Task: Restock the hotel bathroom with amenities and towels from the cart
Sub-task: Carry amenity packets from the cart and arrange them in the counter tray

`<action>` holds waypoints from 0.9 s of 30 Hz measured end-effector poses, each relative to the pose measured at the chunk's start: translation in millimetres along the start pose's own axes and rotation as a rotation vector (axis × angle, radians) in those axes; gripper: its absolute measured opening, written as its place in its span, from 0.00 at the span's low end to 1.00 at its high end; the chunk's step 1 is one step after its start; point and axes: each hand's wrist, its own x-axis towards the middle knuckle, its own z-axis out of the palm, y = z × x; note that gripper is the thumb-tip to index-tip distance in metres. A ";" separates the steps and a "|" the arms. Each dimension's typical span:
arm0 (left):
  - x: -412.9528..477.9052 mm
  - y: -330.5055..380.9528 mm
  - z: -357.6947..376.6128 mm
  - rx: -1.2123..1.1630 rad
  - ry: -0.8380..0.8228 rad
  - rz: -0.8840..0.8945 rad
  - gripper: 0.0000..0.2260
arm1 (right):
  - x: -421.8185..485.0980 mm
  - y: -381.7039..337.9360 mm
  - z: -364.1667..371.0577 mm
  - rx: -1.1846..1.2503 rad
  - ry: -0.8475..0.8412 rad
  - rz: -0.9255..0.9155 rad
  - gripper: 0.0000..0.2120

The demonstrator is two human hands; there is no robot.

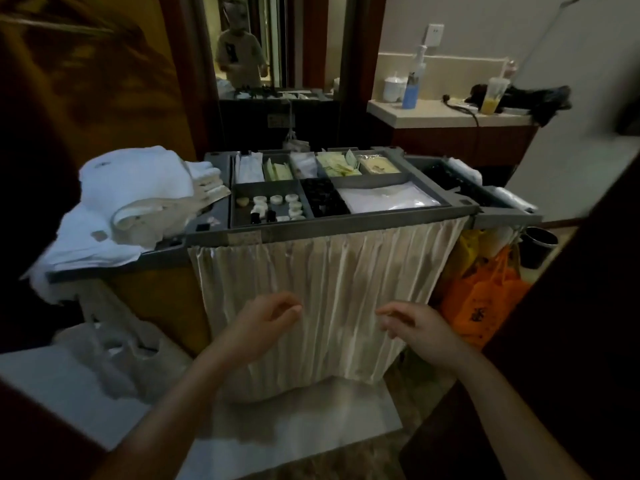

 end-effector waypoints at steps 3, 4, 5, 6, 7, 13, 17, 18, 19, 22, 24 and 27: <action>51.4 -10.5 -6.6 0.033 0.013 -0.008 0.05 | 50.5 9.0 -14.2 -0.017 -0.012 -0.006 0.11; 69.9 -12.2 -7.7 0.049 0.015 -0.011 0.05 | 68.7 13.7 -20.1 -0.019 -0.007 -0.016 0.11; 89.5 -14.2 -9.1 0.063 0.021 -0.009 0.05 | 87.3 18.5 -26.4 -0.015 0.001 -0.032 0.11; 108.9 -15.0 -11.2 0.072 0.032 -0.010 0.05 | 106.2 23.1 -33.5 -0.006 0.007 -0.049 0.11; 128.9 -15.6 -13.4 0.071 0.044 -0.009 0.06 | 125.2 27.3 -41.1 0.003 0.008 -0.064 0.10; 241.5 -15.7 -25.2 0.051 0.105 -0.089 0.05 | 240.6 41.9 -92.1 0.005 0.011 -0.108 0.08; 303.5 -18.9 -41.8 -0.025 0.143 -0.115 0.07 | 310.9 34.8 -117.7 0.016 -0.037 -0.113 0.08; 317.4 -21.3 -47.8 -0.030 0.152 -0.120 0.07 | 327.3 32.7 -122.1 0.012 -0.051 -0.117 0.08; 330.4 -24.0 -53.7 -0.040 0.164 -0.120 0.07 | 343.7 30.9 -125.3 0.004 -0.065 -0.119 0.08; 365.4 -40.0 -69.8 -0.068 0.179 -0.127 0.06 | 393.5 25.5 -129.2 -0.035 -0.086 -0.141 0.08; 387.5 -55.0 -79.5 -0.076 0.156 -0.144 0.05 | 425.4 22.6 -128.4 -0.042 -0.086 -0.157 0.07; 421.7 -79.8 -97.2 -0.114 0.114 -0.139 0.05 | 472.3 14.4 -125.5 -0.022 -0.141 -0.167 0.07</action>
